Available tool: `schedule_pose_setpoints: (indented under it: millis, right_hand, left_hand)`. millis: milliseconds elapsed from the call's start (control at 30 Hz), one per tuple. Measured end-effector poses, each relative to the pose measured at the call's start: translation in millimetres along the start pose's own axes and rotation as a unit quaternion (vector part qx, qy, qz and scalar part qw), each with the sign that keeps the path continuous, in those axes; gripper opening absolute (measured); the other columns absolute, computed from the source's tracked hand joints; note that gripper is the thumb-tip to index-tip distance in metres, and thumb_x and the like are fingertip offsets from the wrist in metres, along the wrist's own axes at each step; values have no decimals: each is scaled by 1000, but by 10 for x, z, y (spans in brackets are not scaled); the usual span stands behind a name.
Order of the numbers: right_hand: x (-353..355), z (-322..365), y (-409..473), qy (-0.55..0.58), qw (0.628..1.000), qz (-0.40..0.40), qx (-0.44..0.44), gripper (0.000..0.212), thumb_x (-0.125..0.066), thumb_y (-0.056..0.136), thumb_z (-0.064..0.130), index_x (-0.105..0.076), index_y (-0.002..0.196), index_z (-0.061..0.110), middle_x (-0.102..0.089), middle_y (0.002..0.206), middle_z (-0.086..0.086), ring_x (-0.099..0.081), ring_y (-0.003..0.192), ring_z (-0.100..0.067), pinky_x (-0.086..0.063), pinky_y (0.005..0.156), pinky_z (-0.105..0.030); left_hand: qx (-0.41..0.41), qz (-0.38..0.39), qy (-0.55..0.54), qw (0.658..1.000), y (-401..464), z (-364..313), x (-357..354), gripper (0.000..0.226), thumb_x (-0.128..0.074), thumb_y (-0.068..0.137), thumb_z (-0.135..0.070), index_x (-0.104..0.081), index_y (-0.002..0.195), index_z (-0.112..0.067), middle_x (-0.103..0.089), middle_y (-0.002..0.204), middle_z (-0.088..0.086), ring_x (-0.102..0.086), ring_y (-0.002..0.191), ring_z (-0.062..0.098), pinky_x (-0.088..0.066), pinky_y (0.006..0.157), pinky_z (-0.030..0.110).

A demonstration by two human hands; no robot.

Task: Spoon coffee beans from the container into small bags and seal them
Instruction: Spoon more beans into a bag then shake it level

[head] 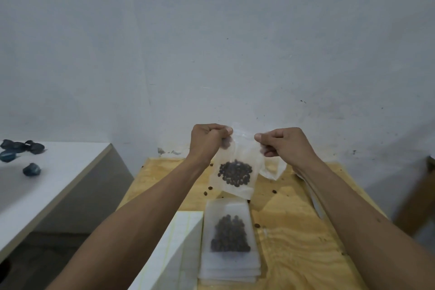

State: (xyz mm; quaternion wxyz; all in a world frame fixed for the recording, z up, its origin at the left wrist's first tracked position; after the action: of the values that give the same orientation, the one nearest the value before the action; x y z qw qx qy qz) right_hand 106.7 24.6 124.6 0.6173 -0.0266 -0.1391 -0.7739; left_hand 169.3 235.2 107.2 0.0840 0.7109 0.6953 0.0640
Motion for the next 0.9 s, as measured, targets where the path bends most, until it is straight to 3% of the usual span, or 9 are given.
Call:
schedule_pose_setpoints:
  millis: [233, 333, 467, 567, 667, 767, 833, 900]
  right_hand:
    - [-140, 15, 93, 10, 1000, -10, -13, 29, -88, 77, 34, -79, 81, 8, -78, 74, -9, -74, 71, -22, -63, 83, -39]
    - [-370, 77, 86, -44, 999, 13, -8, 36, -84, 81, 39, -75, 101, 10, -79, 89, -4, -76, 79, -16, -62, 85, -35]
    - [-871, 124, -58, -176, 980, 95, -8, 56, -76, 87, 46, -52, 131, 22, -66, 104, 7, -67, 98, -16, -55, 86, -37]
    - [-1348, 133, -225, -233, 958, 163, 28, 44, -74, 90, 43, -58, 125, 22, -67, 106, 6, -65, 94, -14, -50, 67, -25]
    - [-1846, 70, -411, -295, 924, 234, 63, 31, -73, 91, 35, -72, 119, 20, -71, 113, 1, -65, 94, -14, -52, 74, -24]
    - [-2256, -96, -633, -347, 884, 304, 70, 30, -67, 96, 29, -72, 122, 17, -71, 118, 1, -67, 96, -15, -56, 84, -29]
    - [-2449, -216, -743, -384, 858, 332, 83, 31, -65, 97, 29, -72, 123, 15, -71, 118, 1, -67, 100, -18, -54, 82, -30]
    - [-2559, -359, -794, -410, 842, 340, 81, 20, -63, 96, 27, -76, 104, 15, -72, 100, -1, -68, 88, -21, -52, 69, -30]
  left_hand:
    - [4, 72, -20, 997, -24, -56, 240, 18, -73, 94, -10, -76, 104, 5, -79, 89, 19, -78, 81, 30, -64, 76, 40]
    - [-6, 33, -27, 999, -37, -91, 539, 14, -71, 95, -8, -75, 102, 4, -78, 87, 18, -78, 77, 28, -64, 73, 37]
    - [-25, -37, -13, 999, -76, -102, 1068, 9, -70, 96, -6, -75, 98, 1, -78, 82, 12, -77, 74, 25, -63, 70, 34]
    - [-37, -93, 0, 995, -142, -99, 1484, 7, -71, 95, -9, -76, 94, -3, -78, 78, 9, -77, 73, 24, -62, 70, 35]
    - [-40, -136, 6, 990, -230, -106, 1828, 9, -71, 95, -9, -75, 94, -2, -78, 80, 12, -76, 71, 24, -62, 69, 35]
    - [-38, -152, 15, 987, -350, -79, 2072, 15, -70, 96, -10, -74, 102, 4, -77, 85, 16, -76, 72, 23, -64, 71, 35]
    - [-35, -158, 17, 987, -427, -33, 2188, 18, -70, 96, -10, -74, 105, 5, -77, 86, 16, -76, 74, 24, -64, 72, 34]
    - [-26, -162, 14, 986, -487, 34, 2254, 18, -71, 96, -10, -74, 105, 6, -77, 86, 16, -76, 75, 25, -64, 73, 35]
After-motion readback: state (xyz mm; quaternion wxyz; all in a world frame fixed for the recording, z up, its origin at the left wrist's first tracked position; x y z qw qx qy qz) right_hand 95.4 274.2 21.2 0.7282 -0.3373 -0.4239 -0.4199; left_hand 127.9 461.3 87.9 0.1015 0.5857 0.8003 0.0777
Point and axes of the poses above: each hand's wrist, its own y-axis towards the middle knuckle, its own x-axis out of the back of the hand, z = x × y, the point moved 5 cm from there along y, towards the middle knuckle
